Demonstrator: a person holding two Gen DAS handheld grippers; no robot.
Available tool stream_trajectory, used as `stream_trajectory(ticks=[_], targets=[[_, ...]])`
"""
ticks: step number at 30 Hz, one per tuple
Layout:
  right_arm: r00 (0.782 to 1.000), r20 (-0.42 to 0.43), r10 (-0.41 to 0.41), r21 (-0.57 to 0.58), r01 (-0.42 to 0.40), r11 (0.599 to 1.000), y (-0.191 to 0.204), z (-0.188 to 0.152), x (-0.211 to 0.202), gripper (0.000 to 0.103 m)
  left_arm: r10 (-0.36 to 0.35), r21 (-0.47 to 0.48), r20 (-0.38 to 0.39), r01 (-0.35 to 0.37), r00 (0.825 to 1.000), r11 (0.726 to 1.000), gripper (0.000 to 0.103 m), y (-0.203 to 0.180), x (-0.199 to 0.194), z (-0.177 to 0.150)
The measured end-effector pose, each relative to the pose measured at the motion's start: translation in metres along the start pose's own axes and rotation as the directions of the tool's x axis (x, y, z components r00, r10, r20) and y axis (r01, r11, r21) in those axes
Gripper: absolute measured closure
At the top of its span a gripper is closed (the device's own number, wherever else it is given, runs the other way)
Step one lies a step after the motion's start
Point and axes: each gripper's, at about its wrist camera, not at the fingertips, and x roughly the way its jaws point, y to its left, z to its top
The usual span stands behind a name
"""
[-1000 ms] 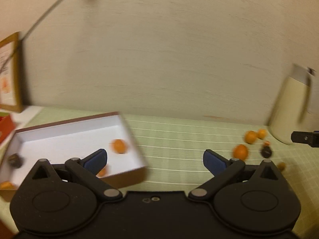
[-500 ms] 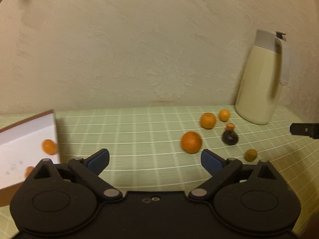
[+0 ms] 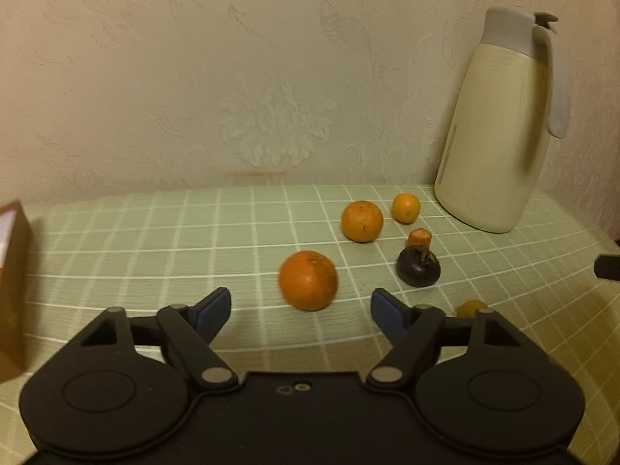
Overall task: Organize fruits
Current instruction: 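Grasp the large orange with the left tool while the right tool grasps the small greenish-brown fruit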
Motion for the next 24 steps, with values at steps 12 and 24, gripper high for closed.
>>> stream_trajectory(ticks=[12,24], targets=[[1.000,-0.019,0.006,0.029,-0.005,1.000,-0.005,0.003,0.009,0.000,0.039,-0.044,-0.002,-0.039,0.999,0.998,0.072,-0.007,0.036,0.005],[0.996,-0.034,0.084,-0.021,-0.084,0.996,0.025,-0.002,0.013,0.000,0.054,-0.058,-0.013,-0.055,0.998,0.997,0.072,0.022,-0.018,0.004]])
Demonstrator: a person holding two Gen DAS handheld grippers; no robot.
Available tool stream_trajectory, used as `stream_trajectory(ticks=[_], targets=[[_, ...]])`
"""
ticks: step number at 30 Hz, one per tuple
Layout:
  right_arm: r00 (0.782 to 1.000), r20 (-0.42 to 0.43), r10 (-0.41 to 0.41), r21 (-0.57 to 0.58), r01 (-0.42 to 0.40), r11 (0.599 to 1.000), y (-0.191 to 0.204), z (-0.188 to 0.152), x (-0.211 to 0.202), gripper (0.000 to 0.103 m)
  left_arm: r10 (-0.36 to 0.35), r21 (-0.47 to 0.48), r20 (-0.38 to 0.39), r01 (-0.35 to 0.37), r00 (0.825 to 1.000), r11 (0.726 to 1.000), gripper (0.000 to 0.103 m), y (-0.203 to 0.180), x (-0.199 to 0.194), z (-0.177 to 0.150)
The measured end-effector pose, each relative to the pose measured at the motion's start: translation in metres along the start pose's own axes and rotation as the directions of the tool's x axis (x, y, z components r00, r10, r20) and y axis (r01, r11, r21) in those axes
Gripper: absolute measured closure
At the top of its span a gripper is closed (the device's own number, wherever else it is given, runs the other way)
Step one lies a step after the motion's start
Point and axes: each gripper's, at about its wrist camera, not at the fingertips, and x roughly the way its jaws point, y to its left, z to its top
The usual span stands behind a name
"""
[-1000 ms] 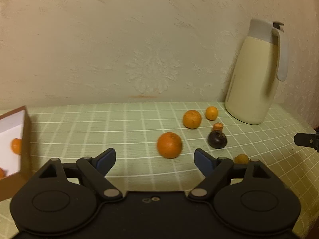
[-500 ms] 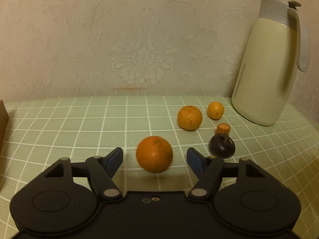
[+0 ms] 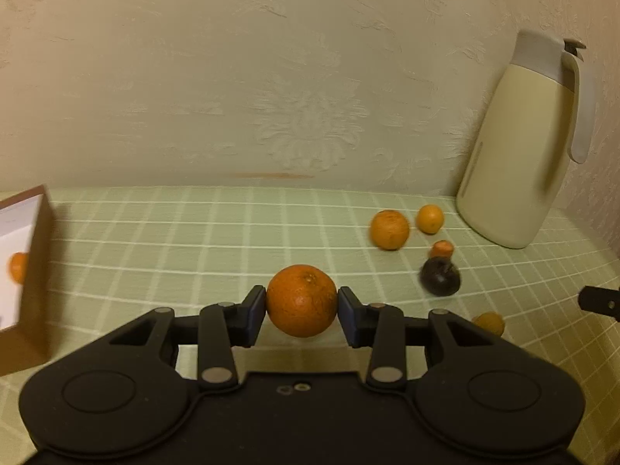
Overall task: Organize fruits
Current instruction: 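Grasp the large orange with the left tool while the right tool grasps the small greenish-brown fruit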
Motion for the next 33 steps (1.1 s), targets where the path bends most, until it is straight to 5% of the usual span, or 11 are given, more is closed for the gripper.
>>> stream_trajectory(ticks=[10,11,13,18,21,33], targets=[[0.992,-0.018,0.126,-0.099,-0.128,0.987,0.061,-0.007,0.018,0.001,0.035,0.001,-0.002,-0.035,0.999,0.999,0.072,0.027,-0.035,-0.008],[0.992,-0.015,0.129,-0.110,-0.130,0.985,0.066,-0.008,0.019,0.007,0.038,0.001,0.001,-0.038,0.999,0.999,0.072,0.028,-0.037,-0.009],[0.990,-0.047,0.134,-0.137,-0.139,0.981,0.076,-0.009,0.027,0.038,0.040,-0.001,0.001,-0.040,0.999,0.999,0.072,0.032,-0.039,-0.009],[0.985,-0.095,0.146,-0.138,-0.159,0.978,0.086,-0.014,0.047,0.042,0.040,-0.003,0.010,-0.040,0.999,0.999,0.072,0.040,-0.046,-0.008],[0.980,-0.126,0.152,-0.124,-0.168,0.978,0.089,-0.014,0.053,0.080,0.041,-0.006,0.014,-0.041,0.999,0.999,0.072,0.045,-0.049,-0.006],[0.961,-0.086,0.264,-0.139,-0.274,0.952,0.129,0.003,0.017,0.080,0.087,0.017,0.040,-0.087,0.995,0.996,0.072,0.068,-0.092,-0.015]])
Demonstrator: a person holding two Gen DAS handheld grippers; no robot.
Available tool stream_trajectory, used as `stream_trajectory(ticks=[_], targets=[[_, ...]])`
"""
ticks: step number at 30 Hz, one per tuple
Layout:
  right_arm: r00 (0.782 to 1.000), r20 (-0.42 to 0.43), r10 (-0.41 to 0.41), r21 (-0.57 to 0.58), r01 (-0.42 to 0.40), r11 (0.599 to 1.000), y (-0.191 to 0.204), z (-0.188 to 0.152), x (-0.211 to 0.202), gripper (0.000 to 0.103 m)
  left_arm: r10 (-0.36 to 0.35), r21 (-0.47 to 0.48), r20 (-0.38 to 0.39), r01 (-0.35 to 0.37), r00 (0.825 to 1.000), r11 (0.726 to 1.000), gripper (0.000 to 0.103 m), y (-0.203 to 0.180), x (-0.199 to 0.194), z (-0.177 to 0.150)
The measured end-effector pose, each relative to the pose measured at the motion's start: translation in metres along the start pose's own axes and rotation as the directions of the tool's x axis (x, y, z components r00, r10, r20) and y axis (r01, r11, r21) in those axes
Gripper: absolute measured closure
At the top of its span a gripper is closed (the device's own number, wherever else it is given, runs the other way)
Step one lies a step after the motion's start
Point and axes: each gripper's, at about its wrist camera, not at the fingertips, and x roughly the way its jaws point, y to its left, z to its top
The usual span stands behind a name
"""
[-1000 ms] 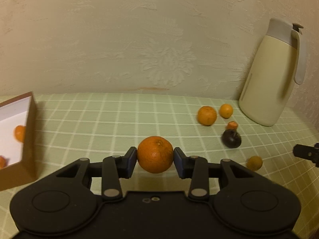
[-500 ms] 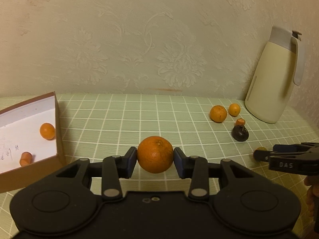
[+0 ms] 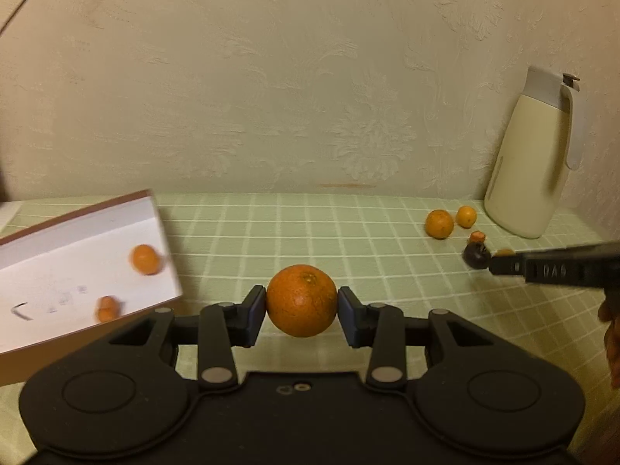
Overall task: Organize fruits
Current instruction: 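Grasp the large orange with the left tool while the right tool grasps the small greenish-brown fruit, then carry the orange and greenish fruit over the white box and open both tools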
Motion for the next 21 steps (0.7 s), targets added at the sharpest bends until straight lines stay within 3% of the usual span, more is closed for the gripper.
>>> stream_trajectory(ticks=[9,21], targets=[[0.997,-0.023,0.067,-0.082,-0.069,0.994,0.053,0.001,-0.003,0.080,0.106,-0.051,-0.008,-0.107,0.994,0.993,0.072,0.055,-0.039,-0.017],[0.983,-0.037,0.180,-0.184,-0.183,0.966,0.122,0.005,-0.009,0.080,0.252,-0.137,-0.013,-0.251,0.968,0.958,0.072,0.121,-0.083,-0.038]])
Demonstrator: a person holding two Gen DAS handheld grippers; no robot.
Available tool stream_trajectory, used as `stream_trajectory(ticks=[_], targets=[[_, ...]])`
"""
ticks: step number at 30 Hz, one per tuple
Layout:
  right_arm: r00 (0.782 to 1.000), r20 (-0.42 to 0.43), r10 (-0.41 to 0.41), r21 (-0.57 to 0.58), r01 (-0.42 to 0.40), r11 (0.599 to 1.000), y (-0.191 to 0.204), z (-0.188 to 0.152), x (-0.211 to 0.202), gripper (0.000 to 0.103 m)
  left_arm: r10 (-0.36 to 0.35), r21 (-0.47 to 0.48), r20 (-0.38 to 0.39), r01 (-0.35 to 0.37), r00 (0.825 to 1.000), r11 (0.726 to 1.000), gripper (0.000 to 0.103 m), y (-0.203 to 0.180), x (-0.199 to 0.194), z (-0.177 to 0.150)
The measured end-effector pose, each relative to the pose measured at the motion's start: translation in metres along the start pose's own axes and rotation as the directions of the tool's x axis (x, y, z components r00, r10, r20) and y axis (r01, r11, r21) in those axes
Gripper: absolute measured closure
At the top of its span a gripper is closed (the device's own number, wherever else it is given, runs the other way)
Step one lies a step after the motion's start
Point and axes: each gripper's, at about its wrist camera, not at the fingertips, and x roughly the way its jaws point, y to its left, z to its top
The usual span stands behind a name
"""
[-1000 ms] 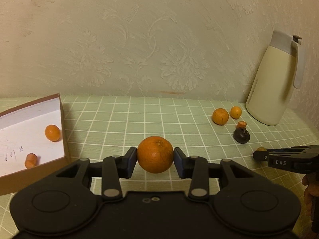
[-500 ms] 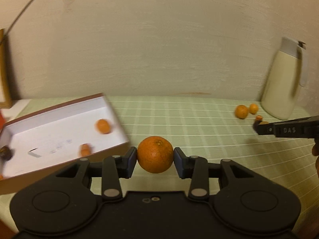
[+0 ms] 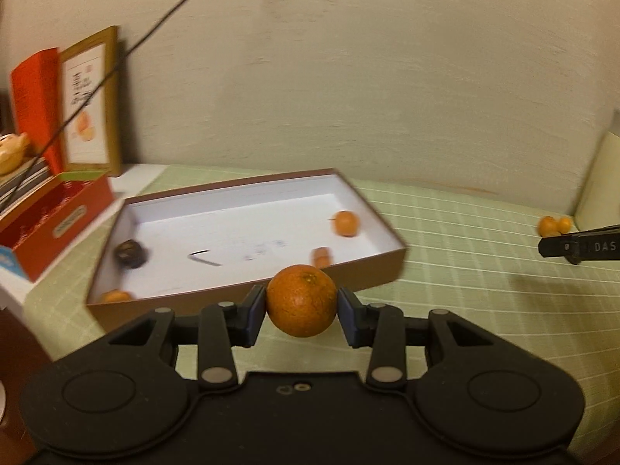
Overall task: Organize fruits
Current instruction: 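Carry the orange and greenish fruit over the white box and open both tools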
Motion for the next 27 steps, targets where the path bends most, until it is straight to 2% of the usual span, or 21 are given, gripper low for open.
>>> stream_trajectory(ticks=[13,18,27], targets=[[0.996,-0.022,0.084,-0.069,-0.085,0.994,0.061,0.009,0.031,0.080,0.123,-0.095,0.008,-0.122,0.992,0.988,0.072,0.075,-0.011,-0.007],[0.994,-0.003,0.108,-0.101,-0.108,0.989,0.081,0.017,0.036,0.080,0.162,-0.104,0.021,-0.159,0.987,0.982,0.072,0.094,-0.006,-0.002],[0.987,0.046,0.155,-0.135,-0.147,0.980,0.125,0.041,0.069,0.080,0.179,-0.141,0.039,-0.172,0.983,0.975,0.072,0.114,0.017,0.014]])
